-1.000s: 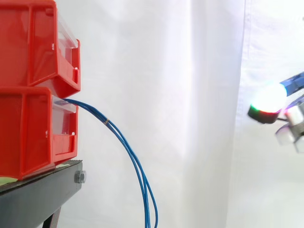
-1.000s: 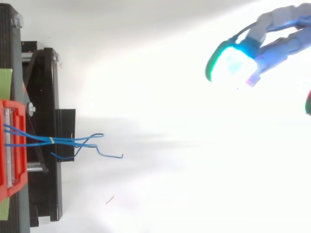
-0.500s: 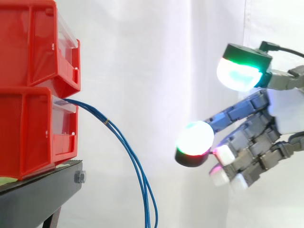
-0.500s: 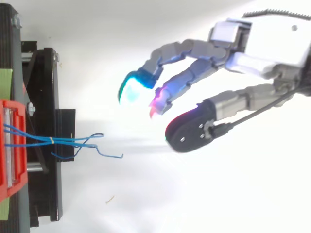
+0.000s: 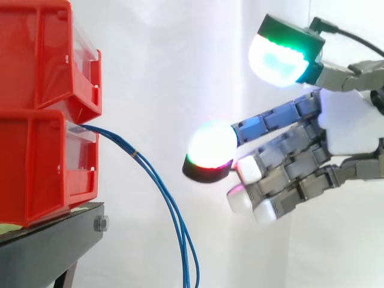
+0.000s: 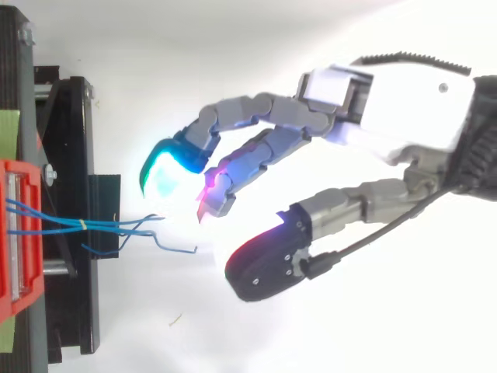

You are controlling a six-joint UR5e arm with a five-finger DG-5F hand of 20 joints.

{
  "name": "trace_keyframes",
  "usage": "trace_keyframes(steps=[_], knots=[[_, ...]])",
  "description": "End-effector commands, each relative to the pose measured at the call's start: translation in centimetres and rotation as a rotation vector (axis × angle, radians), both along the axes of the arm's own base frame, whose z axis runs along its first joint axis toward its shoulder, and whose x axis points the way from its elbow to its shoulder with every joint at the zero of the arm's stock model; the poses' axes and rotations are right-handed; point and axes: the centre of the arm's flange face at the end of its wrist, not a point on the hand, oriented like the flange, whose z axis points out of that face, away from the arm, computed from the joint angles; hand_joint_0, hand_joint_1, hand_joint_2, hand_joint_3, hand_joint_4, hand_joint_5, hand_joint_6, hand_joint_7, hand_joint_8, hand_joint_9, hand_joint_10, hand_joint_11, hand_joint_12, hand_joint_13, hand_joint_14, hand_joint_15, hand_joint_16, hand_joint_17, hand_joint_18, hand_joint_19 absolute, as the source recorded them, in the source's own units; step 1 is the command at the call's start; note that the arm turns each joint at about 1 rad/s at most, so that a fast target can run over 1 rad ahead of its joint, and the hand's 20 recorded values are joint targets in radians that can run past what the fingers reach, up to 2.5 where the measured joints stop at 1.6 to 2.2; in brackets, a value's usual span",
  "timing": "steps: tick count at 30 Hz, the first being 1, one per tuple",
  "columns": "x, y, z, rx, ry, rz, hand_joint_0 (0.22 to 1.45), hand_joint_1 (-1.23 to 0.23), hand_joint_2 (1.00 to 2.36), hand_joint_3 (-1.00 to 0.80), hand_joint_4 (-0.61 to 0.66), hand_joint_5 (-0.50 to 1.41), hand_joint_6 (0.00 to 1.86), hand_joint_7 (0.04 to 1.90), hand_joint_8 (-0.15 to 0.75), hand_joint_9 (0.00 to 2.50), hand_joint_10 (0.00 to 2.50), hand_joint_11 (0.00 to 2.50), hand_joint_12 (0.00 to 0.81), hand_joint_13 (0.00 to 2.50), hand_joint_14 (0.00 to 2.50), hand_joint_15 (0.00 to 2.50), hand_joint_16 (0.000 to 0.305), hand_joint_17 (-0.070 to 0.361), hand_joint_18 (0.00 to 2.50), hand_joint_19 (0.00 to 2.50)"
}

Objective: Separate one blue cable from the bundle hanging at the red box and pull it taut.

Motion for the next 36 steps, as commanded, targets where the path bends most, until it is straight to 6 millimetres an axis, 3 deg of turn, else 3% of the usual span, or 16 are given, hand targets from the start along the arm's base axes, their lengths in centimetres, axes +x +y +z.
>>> trace_keyframes(steps=[1, 8, 17, 22, 30, 36], knots=[[0.5, 0.3, -2.2, 0.004, 0.022, -0.001, 0.56, -0.65, 1.00, -0.50, 0.26, -0.17, 0.50, 0.86, 0.335, 0.86, 0.01, 0.52, 0.331, 0.74, 0.01, 0.28, 0.031, 0.071, 0.60, 0.34], [0.9, -0.2, -4.0, 0.023, 0.030, -0.012, 0.56, -0.65, 1.00, -0.50, 0.27, -0.17, 0.50, 0.86, 0.337, 0.86, 0.01, 0.52, 0.331, 0.75, 0.01, 0.29, 0.031, 0.071, 0.61, 0.35], [0.9, -1.4, -4.4, 0.034, 0.024, -0.031, 0.57, -0.65, 1.00, -0.50, 0.27, -0.17, 0.50, 0.86, 0.339, 0.86, 0.01, 0.53, 0.332, 0.76, 0.01, 0.29, 0.032, 0.071, 0.61, 0.35], [2.4, -1.1, -5.6, 0.044, 0.002, -0.025, 0.57, -0.65, 1.00, -0.50, 0.26, -0.17, 0.50, 0.87, 0.337, 0.86, 0.01, 0.53, 0.333, 0.76, 0.01, 0.30, 0.032, 0.071, 0.62, 0.35], [3.3, 0.3, -4.7, 0.072, -0.042, 0.002, 0.57, -0.65, 1.00, -0.50, 0.25, -0.18, 0.50, 0.87, 0.335, 0.84, 0.01, 0.54, 0.333, 0.77, 0.01, 0.30, 0.032, 0.071, 0.63, 0.34], [4.3, 0.7, -6.8, 0.132, -0.055, 0.004, 0.57, -0.65, 1.00, -0.50, 0.25, -0.18, 0.50, 0.87, 0.333, 0.84, 0.01, 0.55, 0.332, 0.78, 0.01, 0.32, 0.032, 0.071, 0.63, 0.35]])
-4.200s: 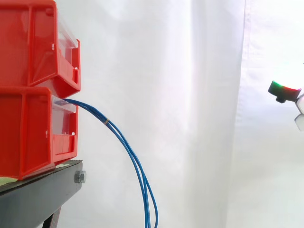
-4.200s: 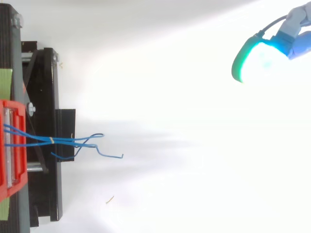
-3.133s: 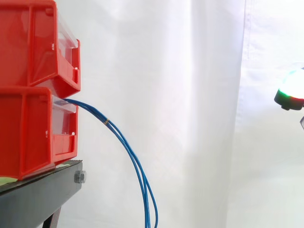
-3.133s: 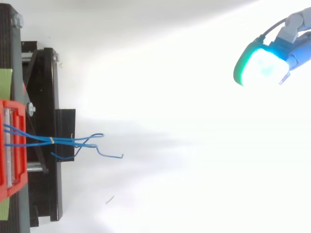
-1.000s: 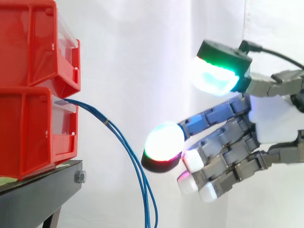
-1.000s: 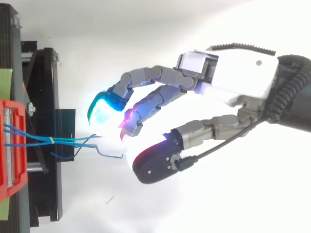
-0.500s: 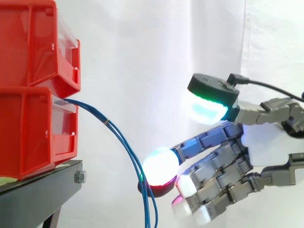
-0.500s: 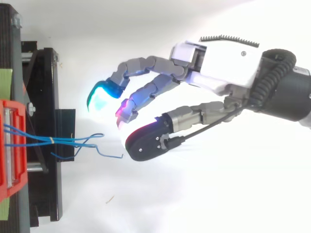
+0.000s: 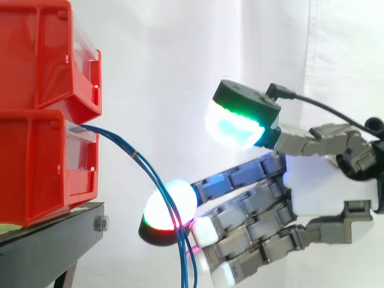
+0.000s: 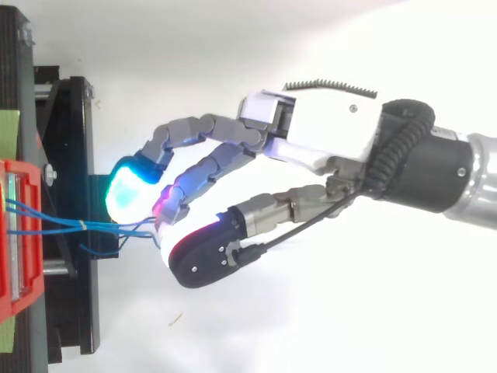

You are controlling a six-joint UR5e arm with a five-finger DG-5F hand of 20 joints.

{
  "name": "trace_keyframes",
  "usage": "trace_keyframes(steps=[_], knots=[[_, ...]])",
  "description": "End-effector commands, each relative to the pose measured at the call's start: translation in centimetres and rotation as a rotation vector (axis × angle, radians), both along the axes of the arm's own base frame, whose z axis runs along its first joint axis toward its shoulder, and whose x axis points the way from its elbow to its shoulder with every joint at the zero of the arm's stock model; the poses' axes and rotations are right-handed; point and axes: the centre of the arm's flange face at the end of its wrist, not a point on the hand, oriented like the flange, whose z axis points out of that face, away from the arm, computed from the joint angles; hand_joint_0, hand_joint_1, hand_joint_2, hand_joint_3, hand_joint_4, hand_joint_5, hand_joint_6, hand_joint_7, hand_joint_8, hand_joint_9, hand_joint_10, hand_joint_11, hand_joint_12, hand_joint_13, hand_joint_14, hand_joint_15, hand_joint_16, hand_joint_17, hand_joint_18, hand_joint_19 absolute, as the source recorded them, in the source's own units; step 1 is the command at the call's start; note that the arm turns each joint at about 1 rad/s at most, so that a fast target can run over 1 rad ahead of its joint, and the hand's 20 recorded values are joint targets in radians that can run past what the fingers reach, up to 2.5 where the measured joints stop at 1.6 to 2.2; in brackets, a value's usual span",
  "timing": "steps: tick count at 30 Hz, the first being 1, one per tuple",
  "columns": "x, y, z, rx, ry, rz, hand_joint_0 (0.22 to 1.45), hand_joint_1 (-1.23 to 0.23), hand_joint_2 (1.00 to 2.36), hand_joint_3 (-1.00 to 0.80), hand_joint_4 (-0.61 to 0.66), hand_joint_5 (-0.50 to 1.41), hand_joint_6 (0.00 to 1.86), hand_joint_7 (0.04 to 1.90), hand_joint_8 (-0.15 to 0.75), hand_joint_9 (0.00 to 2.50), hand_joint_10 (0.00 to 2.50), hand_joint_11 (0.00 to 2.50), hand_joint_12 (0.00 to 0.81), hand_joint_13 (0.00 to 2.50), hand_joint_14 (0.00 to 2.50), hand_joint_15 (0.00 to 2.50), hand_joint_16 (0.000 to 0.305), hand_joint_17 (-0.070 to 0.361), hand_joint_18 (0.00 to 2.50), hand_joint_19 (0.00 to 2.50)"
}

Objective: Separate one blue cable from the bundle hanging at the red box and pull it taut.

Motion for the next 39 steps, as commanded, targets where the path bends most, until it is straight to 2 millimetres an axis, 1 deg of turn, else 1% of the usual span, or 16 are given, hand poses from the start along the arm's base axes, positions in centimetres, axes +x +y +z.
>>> trace_keyframes(steps=[1, 10, 13, 14, 17, 21, 27, 28, 32, 35, 37, 38, 39], knots=[[0.6, 0.4, -0.8, 0.048, -0.015, 0.007, 0.57, -0.65, 1.00, -0.50, 0.25, -0.18, 0.50, 0.87, 0.334, 0.84, 0.01, 0.55, 0.330, 0.78, 0.01, 0.31, 0.032, 0.071, 0.63, 0.36], [0.6, 0.4, -0.8, 0.041, -0.013, 0.008, 0.57, -0.65, 1.00, -0.50, 0.26, -0.18, 0.50, 0.87, 0.331, 0.84, 0.01, 0.55, 0.334, 0.79, 0.01, 0.33, 0.032, 0.071, 0.64, 0.37], [0.7, 0.2, -0.8, 0.040, -0.019, 0.007, 0.57, -0.65, 1.00, -0.50, 0.26, -0.18, 0.50, 0.87, 0.330, 0.84, 0.01, 0.56, 0.335, 0.79, 0.01, 0.34, 0.032, 0.073, 0.64, 0.39], [0.7, 0.1, -0.7, 0.041, -0.022, 0.006, 0.57, -0.65, 1.00, -0.50, 0.26, -0.18, 0.50, 0.87, 0.331, 0.84, 0.01, 0.55, 0.344, 0.78, 0.01, 0.35, 0.035, 0.080, 0.65, 0.43], [0.6, -0.2, -0.7, 0.039, -0.016, 0.009, 0.54, -0.66, 1.00, -0.50, 0.24, -0.18, 0.50, 0.87, 0.324, 0.79, 0.01, 0.54, 0.355, 0.76, 0.01, 0.37, 0.040, 0.089, 0.66, 0.47], [0.7, -0.2, -0.7, 0.026, -0.019, 0.015, 0.53, -0.66, 1.00, -0.50, 0.23, -0.19, 0.50, 0.88, 0.320, 0.71, 0.01, 0.57, 0.364, 0.73, 0.01, 0.38, 0.042, 0.094, 0.64, 0.46], [0.5, -1.1, -0.8, 0.019, -0.010, 0.005, 0.52, -0.66, 1.00, -0.50, 0.24, -0.19, 0.50, 0.88, 0.328, 0.67, 0.01, 0.56, 0.360, 0.71, 0.01, 0.37, 0.040, 0.090, 0.61, 0.42], [0.5, -1.7, -0.8, 0.019, -0.010, -0.003, 0.52, -0.66, 1.00, -0.50, 0.24, -0.19, 0.50, 0.88, 0.327, 0.66, 0.01, 0.57, 0.360, 0.71, 0.01, 0.37, 0.040, 0.090, 0.61, 0.41], [0.4, -2.4, -0.8, 0.019, -0.009, 0.001, 0.52, -0.66, 1.00, -0.50, 0.24, -0.19, 0.50, 0.88, 0.327, 0.66, 0.01, 0.55, 0.354, 0.69, 0.01, 0.35, 0.039, 0.088, 0.59, 0.38], [0.5, -2.6, -0.7, 0.017, -0.016, 0.003, 0.52, -0.66, 1.00, -0.50, 0.24, -0.19, 0.50, 0.88, 0.330, 0.66, 0.01, 0.55, 0.349, 0.69, 0.01, 0.35, 0.038, 0.086, 0.59, 0.38], [0.6, -2.6, -0.8, 0.008, -0.023, 0.003, 0.53, -0.65, 1.00, -0.50, 0.24, -0.19, 0.50, 0.87, 0.328, 0.67, 0.01, 0.54, 0.348, 0.69, 0.01, 0.35, 0.038, 0.085, 0.58, 0.38], [0.8, -2.6, -1.7, 0.003, -0.019, 0.004, 0.53, -0.65, 1.00, -0.50, 0.24, -0.19, 0.50, 0.88, 0.328, 0.68, 0.01, 0.55, 0.348, 0.69, 0.01, 0.35, 0.037, 0.084, 0.58, 0.38], [0.9, -2.6, -1.8, 0.004, -0.024, 0.004, 0.53, -0.66, 1.00, -0.50, 0.24, -0.19, 0.50, 0.88, 0.328, 0.69, 0.01, 0.54, 0.346, 0.69, 0.01, 0.35, 0.037, 0.084, 0.58, 0.38]])
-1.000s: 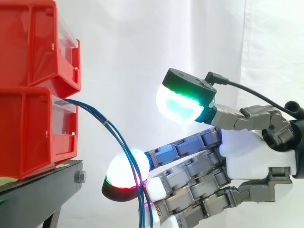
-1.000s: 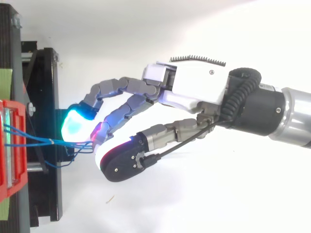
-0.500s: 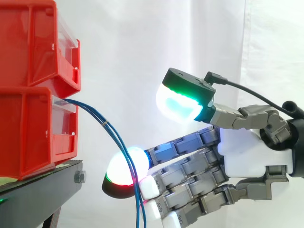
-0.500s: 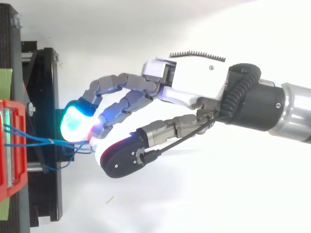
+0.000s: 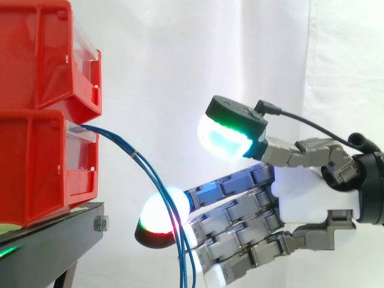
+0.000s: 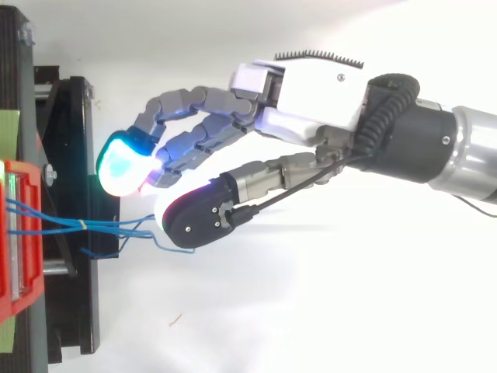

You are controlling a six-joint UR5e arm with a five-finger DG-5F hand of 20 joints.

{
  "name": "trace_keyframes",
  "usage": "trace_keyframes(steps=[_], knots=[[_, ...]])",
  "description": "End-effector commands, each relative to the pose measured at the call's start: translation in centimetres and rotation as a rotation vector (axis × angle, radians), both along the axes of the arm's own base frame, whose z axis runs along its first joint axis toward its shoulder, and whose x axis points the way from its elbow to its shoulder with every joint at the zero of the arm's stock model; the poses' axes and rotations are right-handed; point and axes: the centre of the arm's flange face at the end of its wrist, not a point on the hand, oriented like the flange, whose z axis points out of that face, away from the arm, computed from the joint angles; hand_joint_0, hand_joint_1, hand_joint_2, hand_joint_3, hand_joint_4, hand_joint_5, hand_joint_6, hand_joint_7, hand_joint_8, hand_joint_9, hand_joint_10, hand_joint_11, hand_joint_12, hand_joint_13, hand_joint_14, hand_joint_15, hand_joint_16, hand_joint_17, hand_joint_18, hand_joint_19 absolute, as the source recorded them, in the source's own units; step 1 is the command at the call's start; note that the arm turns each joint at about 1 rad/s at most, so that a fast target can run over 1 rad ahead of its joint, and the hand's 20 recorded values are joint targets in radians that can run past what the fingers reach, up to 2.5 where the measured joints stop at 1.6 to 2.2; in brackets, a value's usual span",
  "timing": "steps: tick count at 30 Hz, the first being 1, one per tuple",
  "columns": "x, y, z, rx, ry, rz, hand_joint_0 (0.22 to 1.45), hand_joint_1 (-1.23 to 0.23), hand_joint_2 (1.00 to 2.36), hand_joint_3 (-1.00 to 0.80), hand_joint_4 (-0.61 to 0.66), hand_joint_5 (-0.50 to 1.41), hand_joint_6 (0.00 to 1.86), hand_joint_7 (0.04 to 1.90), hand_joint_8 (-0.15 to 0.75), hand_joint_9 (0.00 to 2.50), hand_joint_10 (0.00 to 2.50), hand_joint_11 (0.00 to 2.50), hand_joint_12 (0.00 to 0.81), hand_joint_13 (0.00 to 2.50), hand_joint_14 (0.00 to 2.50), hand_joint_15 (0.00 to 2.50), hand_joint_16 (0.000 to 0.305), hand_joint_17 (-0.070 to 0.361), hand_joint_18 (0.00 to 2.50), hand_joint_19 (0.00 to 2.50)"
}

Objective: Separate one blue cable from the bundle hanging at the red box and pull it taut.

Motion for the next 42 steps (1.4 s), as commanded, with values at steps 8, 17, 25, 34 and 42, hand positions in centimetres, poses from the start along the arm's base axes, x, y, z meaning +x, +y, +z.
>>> trace_keyframes(steps=[8, 17, 25, 34, 42], knots=[[1.2, 0.4, -1.2, 0.006, -0.042, 0.024, 0.54, -0.68, 1.00, -0.50, 0.24, -0.19, 0.50, 0.88, 0.325, 0.71, 0.01, 0.55, 0.344, 0.70, 0.01, 0.35, 0.037, 0.083, 0.59, 0.39], [2.1, 1.1, -2.6, 0.115, -0.053, 0.111, 0.55, -0.68, 1.00, -0.50, 0.25, -0.19, 0.50, 0.88, 0.326, 0.75, 0.01, 0.55, 0.340, 0.75, 0.01, 0.36, 0.035, 0.079, 0.62, 0.41], [2.2, 1.3, -2.6, 0.146, -0.063, 0.132, 0.57, -0.67, 1.00, -0.50, 0.25, -0.18, 0.50, 0.87, 0.327, 0.79, 0.01, 0.56, 0.336, 0.81, 0.02, 0.38, 0.034, 0.076, 0.64, 0.43], [2.8, 1.0, -1.9, 0.194, -0.133, 0.153, 0.59, -0.66, 1.00, -0.46, 0.26, -0.17, 0.50, 0.87, 0.331, 0.83, 0.01, 0.57, 0.334, 0.85, 0.02, 0.41, 0.033, 0.074, 0.67, 0.45], [2.7, -0.6, -1.7, 0.195, -0.148, 0.131, 0.62, -0.68, 1.01, -0.41, 0.27, -0.16, 0.50, 0.91, 0.331, 0.85, 0.01, 0.56, 0.335, 0.89, 0.02, 0.44, 0.032, 0.073, 0.70, 0.47]])
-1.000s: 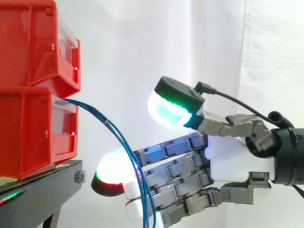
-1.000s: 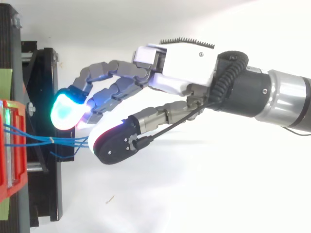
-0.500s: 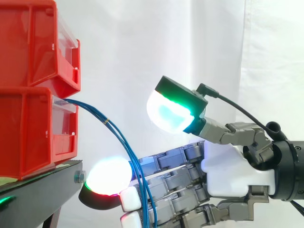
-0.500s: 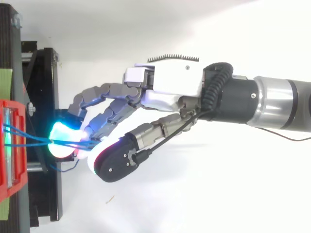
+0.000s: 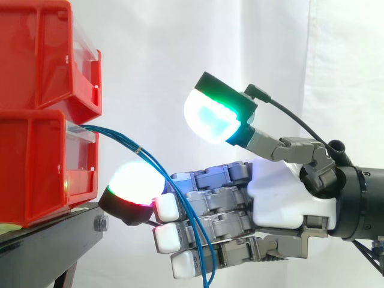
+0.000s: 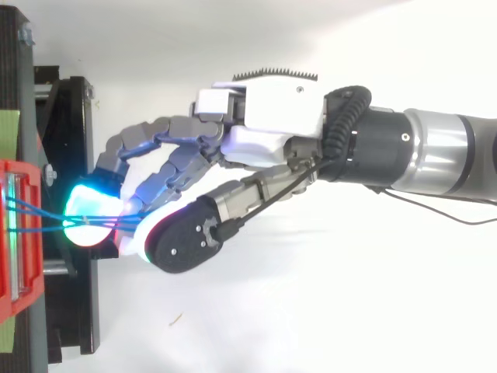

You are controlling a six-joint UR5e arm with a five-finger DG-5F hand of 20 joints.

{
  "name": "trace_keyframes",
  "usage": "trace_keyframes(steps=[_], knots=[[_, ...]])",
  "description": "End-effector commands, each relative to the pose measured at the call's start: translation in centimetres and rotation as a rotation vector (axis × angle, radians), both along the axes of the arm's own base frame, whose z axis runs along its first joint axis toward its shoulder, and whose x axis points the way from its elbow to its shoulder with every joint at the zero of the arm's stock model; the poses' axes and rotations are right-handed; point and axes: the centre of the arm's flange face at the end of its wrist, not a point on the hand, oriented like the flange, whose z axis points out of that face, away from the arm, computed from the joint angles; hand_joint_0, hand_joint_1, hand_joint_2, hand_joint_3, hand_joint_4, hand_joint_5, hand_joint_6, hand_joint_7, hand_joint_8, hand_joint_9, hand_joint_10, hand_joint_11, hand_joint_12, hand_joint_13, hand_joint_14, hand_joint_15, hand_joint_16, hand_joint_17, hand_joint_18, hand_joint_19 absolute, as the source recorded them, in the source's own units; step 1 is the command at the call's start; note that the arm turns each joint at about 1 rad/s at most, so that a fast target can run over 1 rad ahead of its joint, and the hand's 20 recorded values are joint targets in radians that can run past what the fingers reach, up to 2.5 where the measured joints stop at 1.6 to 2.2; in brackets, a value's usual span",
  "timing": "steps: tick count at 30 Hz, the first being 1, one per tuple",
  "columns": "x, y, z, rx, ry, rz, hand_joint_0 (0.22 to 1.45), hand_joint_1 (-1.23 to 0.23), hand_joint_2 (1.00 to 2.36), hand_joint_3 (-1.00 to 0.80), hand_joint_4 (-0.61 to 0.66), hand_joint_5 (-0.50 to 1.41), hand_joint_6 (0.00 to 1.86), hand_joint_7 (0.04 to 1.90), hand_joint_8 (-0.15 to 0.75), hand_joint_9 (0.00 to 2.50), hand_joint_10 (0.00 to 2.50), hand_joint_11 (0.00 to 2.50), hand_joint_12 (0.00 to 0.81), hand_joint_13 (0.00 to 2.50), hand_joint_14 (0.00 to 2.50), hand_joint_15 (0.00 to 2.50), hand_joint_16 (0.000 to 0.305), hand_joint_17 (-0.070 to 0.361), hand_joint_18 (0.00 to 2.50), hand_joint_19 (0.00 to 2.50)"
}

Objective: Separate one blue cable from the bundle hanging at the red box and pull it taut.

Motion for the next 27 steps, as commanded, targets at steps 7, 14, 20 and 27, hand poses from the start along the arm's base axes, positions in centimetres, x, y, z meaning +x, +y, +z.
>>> trace_keyframes(steps=[7, 14, 20, 27], knots=[[0.15, -1.12, 0.32, -0.009, -0.028, -0.020, 0.65, -0.69, 1.01, -0.35, 0.27, -0.14, 0.50, 0.98, 0.333, 0.86, 0.01, 0.58, 0.334, 0.90, 0.02, 0.44, 0.032, 0.073, 0.71, 0.47], [0.07, -0.98, 0.20, -0.023, -0.017, -0.017, 0.66, -0.69, 1.01, -0.35, 0.27, -0.14, 0.50, 1.02, 0.334, 0.87, 0.01, 0.58, 0.337, 0.91, 0.02, 0.44, 0.033, 0.074, 0.72, 0.48], [0.12, -0.31, 0.19, -0.027, -0.015, -0.012, 0.65, -0.69, 1.01, -0.35, 0.27, -0.14, 0.50, 1.03, 0.331, 0.87, 0.01, 0.58, 0.336, 0.92, 0.02, 0.45, 0.033, 0.074, 0.72, 0.48], [0.11, -0.15, 0.15, -0.063, -0.010, -0.010, 0.71, -0.70, 1.01, -0.21, 0.22, -0.11, 0.52, 1.17, 0.338, 0.89, 0.01, 0.59, 0.341, 0.95, 0.02, 0.46, 0.034, 0.075, 0.75, 0.48]])
